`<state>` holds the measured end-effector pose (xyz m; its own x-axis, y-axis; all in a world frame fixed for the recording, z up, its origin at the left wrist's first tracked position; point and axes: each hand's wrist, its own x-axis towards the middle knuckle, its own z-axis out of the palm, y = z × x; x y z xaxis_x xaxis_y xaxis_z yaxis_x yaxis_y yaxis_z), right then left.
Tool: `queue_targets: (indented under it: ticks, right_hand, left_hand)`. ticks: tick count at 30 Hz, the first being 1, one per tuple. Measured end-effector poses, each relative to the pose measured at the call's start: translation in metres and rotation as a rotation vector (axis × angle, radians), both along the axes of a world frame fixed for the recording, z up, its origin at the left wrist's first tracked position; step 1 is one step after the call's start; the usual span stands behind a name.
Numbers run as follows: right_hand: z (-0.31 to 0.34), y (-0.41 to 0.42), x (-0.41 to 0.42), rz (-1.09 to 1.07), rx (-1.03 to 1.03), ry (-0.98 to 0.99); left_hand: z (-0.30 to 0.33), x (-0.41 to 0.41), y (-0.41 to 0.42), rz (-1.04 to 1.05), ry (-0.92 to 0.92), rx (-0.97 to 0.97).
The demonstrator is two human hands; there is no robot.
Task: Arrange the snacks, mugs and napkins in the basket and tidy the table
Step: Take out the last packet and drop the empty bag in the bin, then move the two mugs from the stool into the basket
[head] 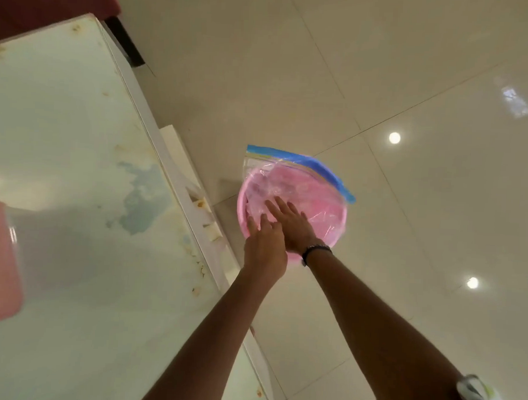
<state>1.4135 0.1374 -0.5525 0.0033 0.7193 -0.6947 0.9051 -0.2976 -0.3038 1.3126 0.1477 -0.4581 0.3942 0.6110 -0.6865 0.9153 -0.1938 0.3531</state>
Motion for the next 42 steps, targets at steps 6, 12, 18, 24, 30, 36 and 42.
queue_targets:
  ticks: [6,12,18,24,30,36,42]
  right_hand:
    - [-0.022,0.013,-0.001,0.246,-0.099,-0.032]
    - [0.009,0.021,-0.005,-0.488,0.186,0.135]
    - [0.104,0.006,-0.017,-0.719,0.42,0.204]
    - [0.214,-0.007,-0.08,-0.837,0.56,0.333]
    - [0.285,-0.022,-0.203,-0.763,0.553,0.518]
    - [0.328,-0.043,-0.369,-0.587,0.487,0.623]
    - [0.353,-0.068,-0.528,-0.52,0.396,0.732]
  left_hand:
    - [-0.002,-0.004,0.009,0.025,-0.007,-0.008]
    - [0.019,-0.015,0.014,0.015,-0.048,-0.043]
    - [0.07,-0.029,0.004,0.179,-0.291,0.057]
    - [0.138,-0.099,0.003,0.566,-0.55,0.164]
    - [0.2,-0.23,-0.006,0.802,-0.632,0.184]
    - [0.239,-0.396,-0.046,1.001,-0.584,0.218]
    - [0.267,-0.56,-0.088,1.153,-0.565,0.184]
